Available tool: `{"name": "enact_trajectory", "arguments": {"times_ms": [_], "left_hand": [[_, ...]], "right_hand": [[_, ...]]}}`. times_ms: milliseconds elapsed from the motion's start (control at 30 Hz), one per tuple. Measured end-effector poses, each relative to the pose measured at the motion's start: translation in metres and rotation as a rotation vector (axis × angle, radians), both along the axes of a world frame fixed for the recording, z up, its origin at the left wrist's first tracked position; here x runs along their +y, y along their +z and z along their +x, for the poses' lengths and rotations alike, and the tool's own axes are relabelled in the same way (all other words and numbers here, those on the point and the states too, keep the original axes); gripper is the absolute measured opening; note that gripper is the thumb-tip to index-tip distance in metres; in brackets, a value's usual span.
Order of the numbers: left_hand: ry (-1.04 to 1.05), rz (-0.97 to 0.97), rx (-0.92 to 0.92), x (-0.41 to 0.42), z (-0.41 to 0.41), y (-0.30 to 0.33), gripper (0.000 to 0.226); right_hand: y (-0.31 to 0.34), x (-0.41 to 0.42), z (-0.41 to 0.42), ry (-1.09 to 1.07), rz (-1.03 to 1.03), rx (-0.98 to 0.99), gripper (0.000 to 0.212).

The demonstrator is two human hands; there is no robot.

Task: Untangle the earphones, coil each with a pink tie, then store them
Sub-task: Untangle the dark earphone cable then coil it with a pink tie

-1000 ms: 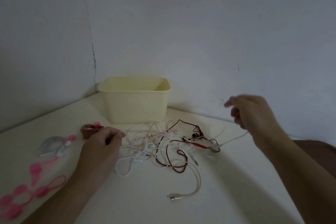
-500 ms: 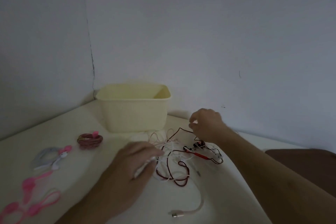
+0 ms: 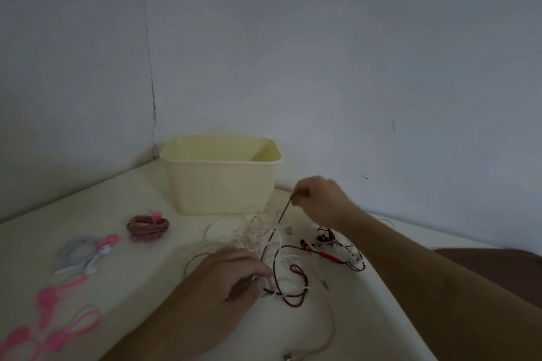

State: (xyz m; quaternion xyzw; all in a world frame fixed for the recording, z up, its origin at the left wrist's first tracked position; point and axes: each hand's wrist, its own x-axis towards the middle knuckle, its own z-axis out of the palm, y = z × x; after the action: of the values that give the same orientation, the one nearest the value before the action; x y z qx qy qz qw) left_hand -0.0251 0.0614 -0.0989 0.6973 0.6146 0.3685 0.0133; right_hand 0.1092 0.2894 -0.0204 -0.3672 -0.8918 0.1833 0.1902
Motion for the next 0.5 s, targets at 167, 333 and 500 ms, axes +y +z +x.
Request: {"name": "enact_trajectory", "arguments": {"times_ms": [167, 333, 500], "left_hand": [[0.010, 0.005, -0.036, 0.000, 0.002, -0.003, 0.016], [0.003, 0.048, -0.042, 0.002, -0.001, -0.014, 0.017], [0.081, 0.046, 0.050, 0.001, 0.000, -0.014, 0.013]], "right_hand": [[0.069, -0.020, 0.004, -0.074, -0.188, 0.598, 0.029], [0.130, -0.048, 0.013, -0.058, -0.273, 0.843, 0.028], [0.169, -0.063, 0.023, -0.009, -0.367, 0.982, 0.018]]}}
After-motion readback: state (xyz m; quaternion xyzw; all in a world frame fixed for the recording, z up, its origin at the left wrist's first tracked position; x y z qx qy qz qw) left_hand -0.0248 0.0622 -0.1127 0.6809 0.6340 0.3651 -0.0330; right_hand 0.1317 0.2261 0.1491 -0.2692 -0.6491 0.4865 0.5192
